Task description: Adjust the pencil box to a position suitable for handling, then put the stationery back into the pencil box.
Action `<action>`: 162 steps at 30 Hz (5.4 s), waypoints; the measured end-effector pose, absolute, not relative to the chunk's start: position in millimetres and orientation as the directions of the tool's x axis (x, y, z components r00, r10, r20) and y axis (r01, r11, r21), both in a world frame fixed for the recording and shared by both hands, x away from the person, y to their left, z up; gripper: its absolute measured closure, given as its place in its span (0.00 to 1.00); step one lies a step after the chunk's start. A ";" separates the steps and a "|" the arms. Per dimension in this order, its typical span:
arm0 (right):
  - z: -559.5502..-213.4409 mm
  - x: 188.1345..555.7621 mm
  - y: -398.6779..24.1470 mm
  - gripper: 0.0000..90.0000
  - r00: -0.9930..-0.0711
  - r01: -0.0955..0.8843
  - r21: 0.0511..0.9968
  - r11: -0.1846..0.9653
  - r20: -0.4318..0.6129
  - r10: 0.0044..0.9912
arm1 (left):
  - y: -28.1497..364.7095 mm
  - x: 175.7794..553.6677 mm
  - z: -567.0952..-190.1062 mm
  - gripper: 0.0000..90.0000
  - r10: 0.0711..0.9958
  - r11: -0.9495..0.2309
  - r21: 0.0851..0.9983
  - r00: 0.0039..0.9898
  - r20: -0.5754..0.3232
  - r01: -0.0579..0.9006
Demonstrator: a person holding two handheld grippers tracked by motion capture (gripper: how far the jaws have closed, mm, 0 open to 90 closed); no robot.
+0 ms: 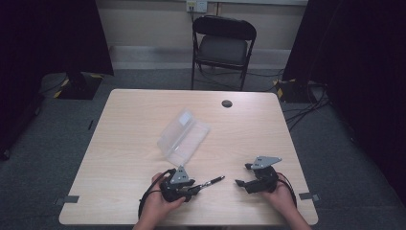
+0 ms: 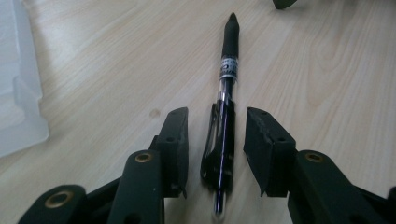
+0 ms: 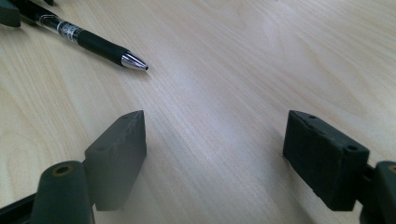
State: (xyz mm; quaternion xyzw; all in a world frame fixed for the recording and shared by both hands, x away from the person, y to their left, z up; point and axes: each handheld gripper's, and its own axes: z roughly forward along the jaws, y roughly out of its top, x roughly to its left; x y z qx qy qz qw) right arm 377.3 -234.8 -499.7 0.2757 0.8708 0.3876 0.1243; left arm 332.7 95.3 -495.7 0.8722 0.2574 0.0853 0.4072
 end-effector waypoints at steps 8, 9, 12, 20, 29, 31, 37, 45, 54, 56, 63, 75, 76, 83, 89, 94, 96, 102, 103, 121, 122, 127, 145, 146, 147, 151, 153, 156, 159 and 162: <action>-499.7 376.8 -235.0 0.23 -0.815 0.384 0.744 0.547 -0.005 0.579 | 88.7 330.1 -490.1 0.85 0.520 -0.573 0.716 0.852 -0.059 0.399; -499.7 376.7 -235.1 0.23 -0.815 0.385 0.744 0.547 -0.005 0.580 | 89.3 330.3 -490.0 0.85 0.523 -0.568 0.715 0.850 -0.068 0.406; -499.6 376.1 -235.3 0.23 -0.812 0.390 0.742 0.545 -0.002 0.584 | 91.0 330.8 -490.0 0.86 0.527 -0.558 0.714 0.845 -0.088 0.422; -499.6 375.8 -236.2 0.23 -0.810 0.392 0.743 0.543 -0.002 0.587 | 106.7 333.0 -477.9 0.86 0.571 -0.485 0.742 0.810 -0.133 0.463; -499.9 377.2 -234.7 0.18 -0.810 0.392 0.739 0.548 -0.005 0.586 | 121.1 335.0 -463.6 0.86 0.606 -0.451 0.755 0.784 -0.132 0.476; -499.9 377.1 -234.6 0.18 -0.810 0.392 0.738 0.548 -0.005 0.587 | 122.6 336.7 -460.8 0.86 0.613 -0.441 0.759 0.778 -0.136 0.480; -500.0 377.2 -234.4 0.17 -0.806 0.397 0.737 0.547 -0.006 0.592 | 125.7 344.6 -454.9 0.86 0.621 -0.430 0.762 0.771 -0.139 0.484; -500.2 376.8 -233.9 0.15 -0.797 0.408 0.734 0.544 -0.005 0.604 | 127.3 355.0 -446.6 0.86 0.635 -0.426 0.759 0.760 -0.136 0.492; -500.3 375.9 -233.8 0.15 -0.791 0.412 0.734 0.540 -0.006 0.611 | 122.5 365.2 -443.6 0.86 0.636 -0.412 0.763 0.756 -0.150 0.498; -500.3 375.9 -233.9 0.15 -0.792 0.411 0.734 0.540 -0.006 0.611 | 120.9 368.8 -442.6 0.86 0.635 -0.410 0.767 0.758 -0.149 0.494; -500.2 375.4 -233.8 0.15 -0.788 0.414 0.734 0.538 -0.007 0.616 | 122.8 375.9 -436.7 0.86 0.653 -0.390 0.771 0.742 -0.154 0.504; -500.2 375.4 -233.8 0.15 -0.788 0.414 0.734 0.538 -0.007 0.616 | 128.9 388.0 -433.5 0.86 0.680 -0.374 0.771 0.718 -0.149 0.515; -500.2 375.4 -233.8 0.15 -0.788 0.414 0.734 0.538 -0.007 0.616 | 128.9 388.0 -433.5 0.86 0.680 -0.374 0.771 0.718 -0.149 0.515; -500.2 375.1 -233.7 0.15 -0.786 0.416 0.734 0.537 -0.006 0.618 | 132.0 397.3 -433.6 0.86 0.702 -0.354 0.776 0.697 -0.149 0.522; -500.2 375.0 -233.6 0.15 -0.786 0.417 0.734 0.536 -0.005 0.618 | 132.2 407.8 -433.4 0.85 0.710 -0.362 0.771 0.691 -0.136 0.524; -500.2 374.9 -233.6 0.15 -0.785 0.417 0.735 0.535 -0.006 0.619 | 130.8 415.5 -436.2 0.86 0.722 -0.355 0.771 0.679 -0.134 0.529; -500.2 374.8 -233.6 0.15 -0.785 0.417 0.735 0.535 -0.005 0.619 | 130.0 418.6 -437.9 0.86 0.728 -0.344 0.770 0.671 -0.143 0.537; -500.2 374.8 -233.6 0.15 -0.785 0.417 0.734 0.536 -0.006 0.619 | 126.0 429.0 -441.9 0.86 0.739 -0.343 0.771 0.660 -0.131 0.537; -500.2 374.8 -233.6 0.15 -0.785 0.417 0.734 0.535 -0.005 0.619 | 124.2 430.1 -442.8 0.86 0.742 -0.326 0.775 0.654 -0.144 0.540; -500.2 374.8 -233.6 0.15 -0.785 0.417 0.735 0.535 -0.005 0.619 | 115.3 450.3 -451.9 0.86 0.786 -0.284 0.779 0.601 -0.144 0.558; -500.2 374.8 -233.6 0.15 -0.785 0.417 0.735 0.535 -0.005 0.619 | 115.5 451.6 -452.9 0.86 0.785 -0.283 0.781 0.602 -0.144 0.556; -500.2 374.8 -233.6 0.15 -0.785 0.417 0.735 0.535 -0.005 0.619 | 113.8 455.8 -456.8 0.86 0.799 -0.274 0.776 0.584 -0.145 0.568; -500.2 374.8 -233.6 0.15 -0.785 0.417 0.735 0.535 -0.005 0.619 | 108.8 462.1 -467.8 0.85 0.820 -0.248 0.776 0.552 -0.150 0.580; -500.2 374.8 -233.6 0.15 -0.785 0.417 0.735 0.535 -0.005 0.619 | 107.8 462.3 -469.0 0.85 0.829 -0.241 0.774 0.538 -0.149 0.585; -500.2 374.8 -233.6 0.15 -0.785 0.417 0.735 0.535 -0.005 0.619 | 107.8 462.8 -469.8 0.85 0.827 -0.242 0.774 0.542 -0.152 0.585; -500.2 374.8 -233.6 0.15 -0.785 0.416 0.735 0.536 -0.006 0.619 | 107.0 463.7 -473.2 0.86 0.829 -0.237 0.774 0.538 -0.155 0.588; -500.3 374.8 -233.7 0.15 -0.786 0.416 0.735 0.535 -0.005 0.619 | 106.9 463.8 -474.3 0.85 0.830 -0.235 0.773 0.536 -0.156 0.590; -500.3 374.7 -233.7 0.15 -0.786 0.416 0.735 0.535 -0.006 0.619 | 107.3 463.9 -476.8 0.85 0.831 -0.230 0.773 0.533 -0.161 0.592; -500.2 374.7 -233.7 0.15 -0.785 0.416 0.735 0.535 -0.006 0.619 | 107.9 463.7 -478.3 0.85 0.833 -0.240 0.767 0.532 -0.153 0.595; -500.3 374.6 -233.7 0.15 -0.786 0.417 0.735 0.535 -0.004 0.618 | 107.6 463.7 -480.0 0.85 0.833 -0.233 0.768 0.530 -0.159 0.597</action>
